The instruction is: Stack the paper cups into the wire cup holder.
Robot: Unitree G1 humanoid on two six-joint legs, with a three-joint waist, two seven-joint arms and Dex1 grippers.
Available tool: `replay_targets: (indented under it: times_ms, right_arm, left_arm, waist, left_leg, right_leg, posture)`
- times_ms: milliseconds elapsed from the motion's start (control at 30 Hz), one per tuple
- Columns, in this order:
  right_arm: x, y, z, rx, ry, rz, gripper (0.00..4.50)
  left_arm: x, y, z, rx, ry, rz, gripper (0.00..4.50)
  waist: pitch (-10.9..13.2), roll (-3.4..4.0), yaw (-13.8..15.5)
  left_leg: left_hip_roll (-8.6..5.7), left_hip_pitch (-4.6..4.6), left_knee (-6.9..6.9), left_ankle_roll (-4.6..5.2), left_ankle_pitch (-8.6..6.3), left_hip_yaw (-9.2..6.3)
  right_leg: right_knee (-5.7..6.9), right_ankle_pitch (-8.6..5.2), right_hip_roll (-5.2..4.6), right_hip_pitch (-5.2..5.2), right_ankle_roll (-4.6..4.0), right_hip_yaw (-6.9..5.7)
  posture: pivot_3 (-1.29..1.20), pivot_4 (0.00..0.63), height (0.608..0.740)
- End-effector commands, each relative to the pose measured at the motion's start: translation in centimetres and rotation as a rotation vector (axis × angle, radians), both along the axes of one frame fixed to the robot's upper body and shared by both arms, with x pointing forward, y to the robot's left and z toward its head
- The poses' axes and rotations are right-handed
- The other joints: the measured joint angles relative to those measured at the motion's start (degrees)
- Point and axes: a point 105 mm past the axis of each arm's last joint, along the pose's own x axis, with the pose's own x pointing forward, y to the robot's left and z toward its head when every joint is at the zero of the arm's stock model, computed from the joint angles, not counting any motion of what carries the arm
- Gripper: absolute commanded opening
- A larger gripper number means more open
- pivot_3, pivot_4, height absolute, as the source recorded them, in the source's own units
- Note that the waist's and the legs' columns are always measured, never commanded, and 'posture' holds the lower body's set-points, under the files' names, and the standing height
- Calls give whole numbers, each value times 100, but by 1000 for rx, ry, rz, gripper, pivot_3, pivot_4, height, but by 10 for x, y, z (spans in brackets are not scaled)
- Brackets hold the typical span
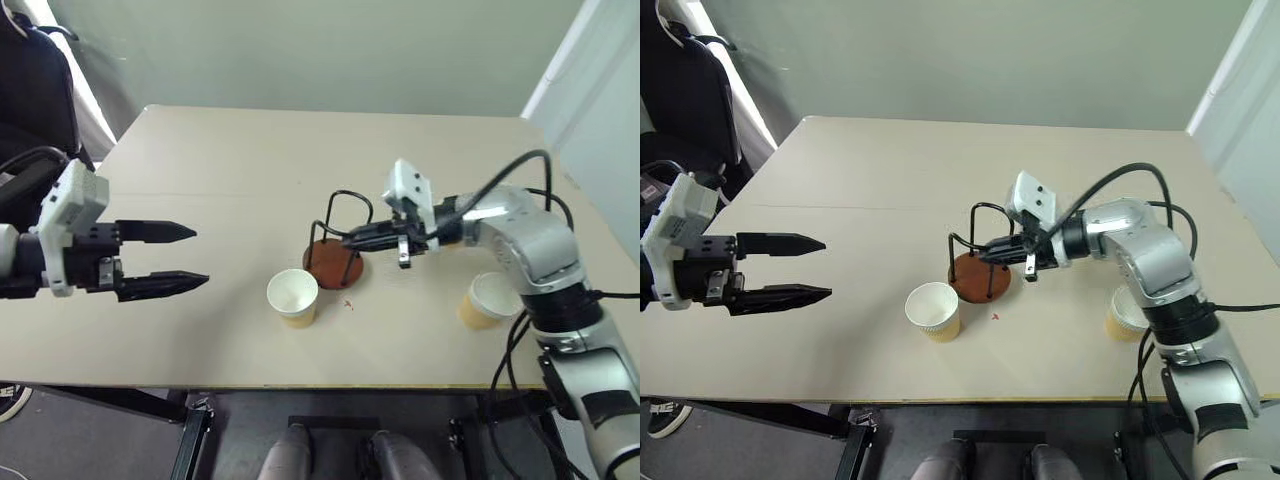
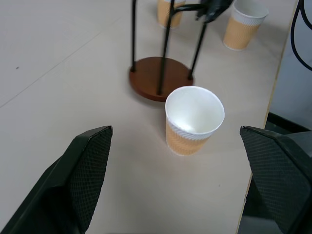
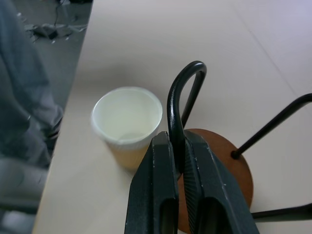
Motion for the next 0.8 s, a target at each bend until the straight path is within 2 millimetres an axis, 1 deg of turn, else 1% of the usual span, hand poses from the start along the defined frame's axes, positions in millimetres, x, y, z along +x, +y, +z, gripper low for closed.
replay_targets:
  times_ms: [33,200,300,433,800]
  right_arm:
    - [-7,0,2,-28,-48,69,39]
    - [-19,-2,-10,-60,-12,146,39]
    - [-25,-4,-18,-84,2,175,39]
    - [-25,-8,-28,-109,15,174,39]
    - [-26,-4,-40,-135,19,188,39]
  left_arm:
    - [1,-1,9,21,-40,-12,4500]
    - [-1,-3,12,14,-41,-24,4500]
    - [-6,-4,10,11,-22,-38,4500]
    - [-8,-5,10,-9,-23,-36,4500]
    - [-8,-4,9,2,-25,-29,4500]
  waist:
    - [0,0,-5]
    - [0,-1,-3]
    - [-1,-2,-3]
    - [-1,-2,-3]
    - [-2,-4,-4]
  left_leg:
    - [1,1,0,1,0,0]
    - [3,-4,3,11,1,0]
    - [3,-7,6,14,0,0]
    - [4,-6,7,16,0,0]
    - [6,-2,9,18,1,0]
  right_leg:
    - [1,0,1,0,0,0]
    - [-2,0,3,0,0,0]
    - [-5,0,3,1,1,0]
    - [-5,0,5,2,1,0]
    - [-4,0,7,8,1,0]
  posture:
    - [0,150,740]
    - [0,150,740]
    - [0,150,740]
    - [0,150,740]
    - [0,150,740]
